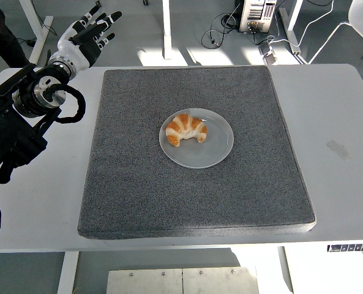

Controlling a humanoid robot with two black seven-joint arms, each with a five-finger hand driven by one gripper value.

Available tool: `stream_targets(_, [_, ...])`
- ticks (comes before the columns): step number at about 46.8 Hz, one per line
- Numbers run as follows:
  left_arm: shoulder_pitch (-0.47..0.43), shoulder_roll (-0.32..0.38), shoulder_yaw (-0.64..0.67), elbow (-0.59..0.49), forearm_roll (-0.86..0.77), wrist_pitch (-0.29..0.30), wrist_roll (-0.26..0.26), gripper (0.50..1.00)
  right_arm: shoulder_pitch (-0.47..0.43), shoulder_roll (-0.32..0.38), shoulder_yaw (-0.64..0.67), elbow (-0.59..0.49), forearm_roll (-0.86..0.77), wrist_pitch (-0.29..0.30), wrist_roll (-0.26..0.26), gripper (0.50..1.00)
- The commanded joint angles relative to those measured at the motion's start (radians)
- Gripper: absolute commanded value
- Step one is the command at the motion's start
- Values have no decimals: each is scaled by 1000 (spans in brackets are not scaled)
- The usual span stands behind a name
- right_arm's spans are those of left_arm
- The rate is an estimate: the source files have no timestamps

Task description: Place the bread on the plate

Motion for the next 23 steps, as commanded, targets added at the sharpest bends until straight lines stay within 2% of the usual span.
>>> stream_targets(1, [10, -11, -13, 16, -32, -1, 4, 983, 0, 0, 0, -1, 0, 0, 0, 1000])
stream_targets(5, [19, -18, -26, 39, -52, -15, 5, 983, 0, 0, 0, -1, 0, 0, 0, 1000])
stream_targets(11, [30, -28, -27, 46, -64, -78, 4, 983, 0, 0, 0, 7, 0, 0, 0, 1000])
stream_targets(18, [34, -54, -52, 92, -96, -102, 5, 983, 0, 0, -2, 10, 0, 0, 0, 1000])
stream_targets(23, [37, -74, -52, 113, -98, -144, 9, 983, 0, 0, 0, 10, 0, 1, 0, 1000])
